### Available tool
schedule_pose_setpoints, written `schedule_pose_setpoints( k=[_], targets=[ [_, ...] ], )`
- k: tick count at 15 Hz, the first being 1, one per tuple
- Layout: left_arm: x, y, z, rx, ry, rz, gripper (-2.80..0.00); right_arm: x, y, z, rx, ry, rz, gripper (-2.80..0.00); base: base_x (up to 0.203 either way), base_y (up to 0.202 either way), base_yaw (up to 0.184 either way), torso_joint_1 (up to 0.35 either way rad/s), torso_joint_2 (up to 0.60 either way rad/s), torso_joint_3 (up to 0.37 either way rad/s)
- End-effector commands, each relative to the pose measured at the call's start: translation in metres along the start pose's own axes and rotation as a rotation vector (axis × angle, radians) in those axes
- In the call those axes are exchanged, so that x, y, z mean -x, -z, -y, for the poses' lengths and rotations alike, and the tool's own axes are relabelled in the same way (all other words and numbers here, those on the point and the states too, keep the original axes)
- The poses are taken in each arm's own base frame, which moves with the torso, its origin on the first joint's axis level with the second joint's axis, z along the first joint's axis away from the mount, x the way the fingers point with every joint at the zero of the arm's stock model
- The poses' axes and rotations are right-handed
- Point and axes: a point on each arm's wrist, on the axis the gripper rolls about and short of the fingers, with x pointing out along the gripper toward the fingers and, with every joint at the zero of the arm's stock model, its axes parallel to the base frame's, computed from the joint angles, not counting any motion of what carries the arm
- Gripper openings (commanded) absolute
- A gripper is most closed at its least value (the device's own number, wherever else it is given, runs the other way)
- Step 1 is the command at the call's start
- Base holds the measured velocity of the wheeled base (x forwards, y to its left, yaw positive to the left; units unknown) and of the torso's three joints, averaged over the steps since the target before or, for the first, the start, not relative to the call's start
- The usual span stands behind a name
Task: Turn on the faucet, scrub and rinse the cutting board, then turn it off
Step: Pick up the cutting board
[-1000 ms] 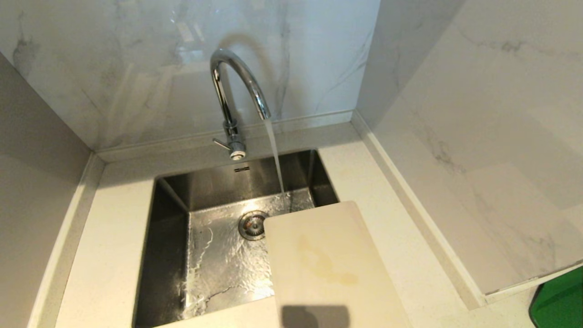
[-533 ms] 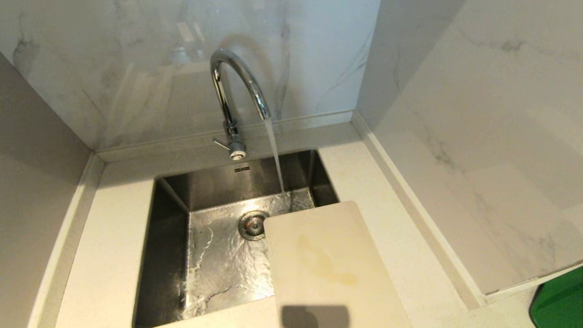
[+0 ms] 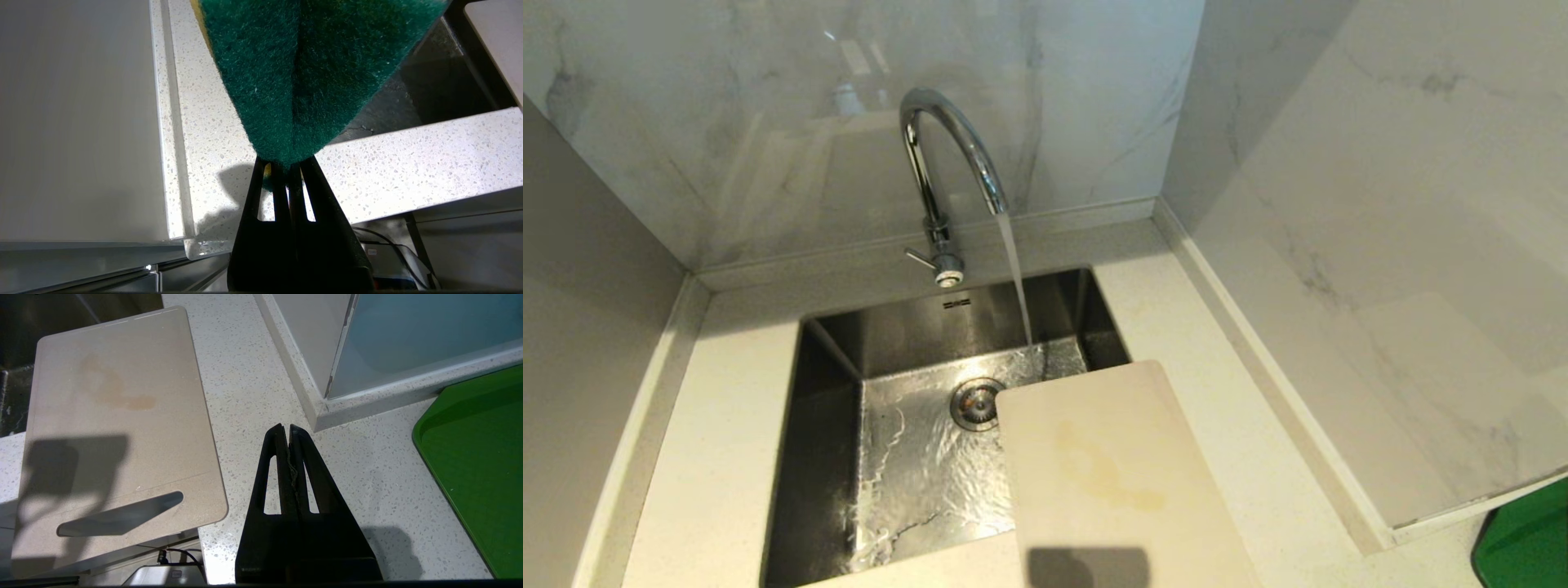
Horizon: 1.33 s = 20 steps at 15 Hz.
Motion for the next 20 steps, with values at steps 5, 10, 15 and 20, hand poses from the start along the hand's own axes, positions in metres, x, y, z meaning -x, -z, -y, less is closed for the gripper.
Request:
schedule_pose_setpoints(
  k=[5, 10, 15, 20],
  targets=[
    [-0.0001, 0.0, 0.0, 0.0, -0.001, -0.003, -2.8, 0.0, 0.0, 0.0, -0.001, -0.001, 0.0, -2.8, 0.0, 0.0, 0.0, 0.0, 0.0, 0.0],
    [0.0, -0.0003, 0.0, 0.0, -0.001, -0.002, -2.8, 0.0, 0.0, 0.0, -0.001, 0.001, 0.0, -2.8, -0.093, 0.0, 0.008, 0.006, 0.0, 0.0],
    [-0.0001, 0.0, 0.0, 0.0, -0.001, -0.003, -2.8, 0.0, 0.0, 0.0, 0.0, 0.0, 0.0, -2.8, -0.197, 0.0, 0.003, -0.001, 0.0, 0.001],
    [-0.0001, 0.0, 0.0, 0.0, -0.001, -0.003, -2.8, -0.0001, 0.0003, 0.0, 0.002, -0.001, -0.001, -2.8, -0.164, 0.0, -0.006, 0.0, 0.0, 0.003]
  ],
)
